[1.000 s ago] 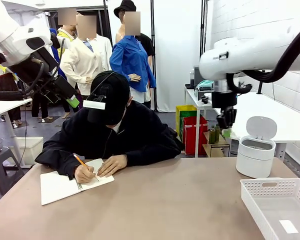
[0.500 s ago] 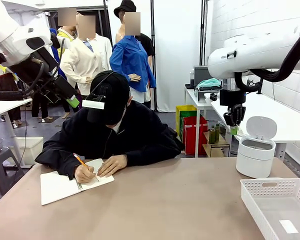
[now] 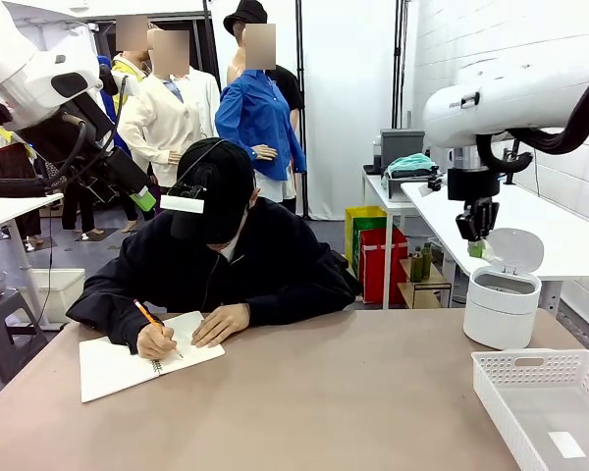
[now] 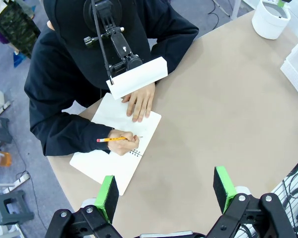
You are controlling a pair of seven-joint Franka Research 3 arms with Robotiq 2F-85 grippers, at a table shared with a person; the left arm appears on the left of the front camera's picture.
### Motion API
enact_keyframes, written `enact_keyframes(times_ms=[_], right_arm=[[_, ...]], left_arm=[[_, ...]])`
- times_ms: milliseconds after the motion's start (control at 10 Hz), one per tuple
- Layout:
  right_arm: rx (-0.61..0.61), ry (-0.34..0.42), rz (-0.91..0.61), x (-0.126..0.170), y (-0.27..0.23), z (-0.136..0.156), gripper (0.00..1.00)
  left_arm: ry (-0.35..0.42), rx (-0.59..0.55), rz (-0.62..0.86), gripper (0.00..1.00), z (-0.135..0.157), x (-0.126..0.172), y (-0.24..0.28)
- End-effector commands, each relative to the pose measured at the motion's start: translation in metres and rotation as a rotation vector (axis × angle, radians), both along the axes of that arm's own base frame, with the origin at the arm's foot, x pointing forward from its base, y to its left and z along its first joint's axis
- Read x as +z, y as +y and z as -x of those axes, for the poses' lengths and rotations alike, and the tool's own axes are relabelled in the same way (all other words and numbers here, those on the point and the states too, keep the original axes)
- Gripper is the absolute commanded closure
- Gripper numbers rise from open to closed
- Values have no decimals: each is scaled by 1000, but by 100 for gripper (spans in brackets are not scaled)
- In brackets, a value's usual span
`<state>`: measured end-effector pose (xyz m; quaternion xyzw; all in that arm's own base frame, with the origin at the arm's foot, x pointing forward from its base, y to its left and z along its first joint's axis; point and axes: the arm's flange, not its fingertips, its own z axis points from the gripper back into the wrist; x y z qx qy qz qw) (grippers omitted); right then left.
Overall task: Sort the paper based on its condition.
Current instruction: If a person hands you a paper, place it in the Organizing basket , and if it's crumpled, put it in the Trash can.
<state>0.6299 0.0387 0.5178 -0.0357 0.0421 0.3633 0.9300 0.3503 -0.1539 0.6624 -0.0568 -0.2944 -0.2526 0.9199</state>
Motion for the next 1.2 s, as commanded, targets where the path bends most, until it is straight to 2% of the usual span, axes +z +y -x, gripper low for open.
enact_keyframes(times_ms=[0,500,900,1100], right_arm=[[-4,-34,15,0,-17,9,79],[-30,-25,-21,-11,-41,9,79],[-46,-17,1,-4,-37,2,79],[-55,-21,-3,-5,-40,3,42]], left_arm=[[-5,2,-8,0,0,1,1],[-5,2,-8,0,0,1,1],[-5,2,-8,0,0,1,1],[-5,2,-8,0,0,1,1]])
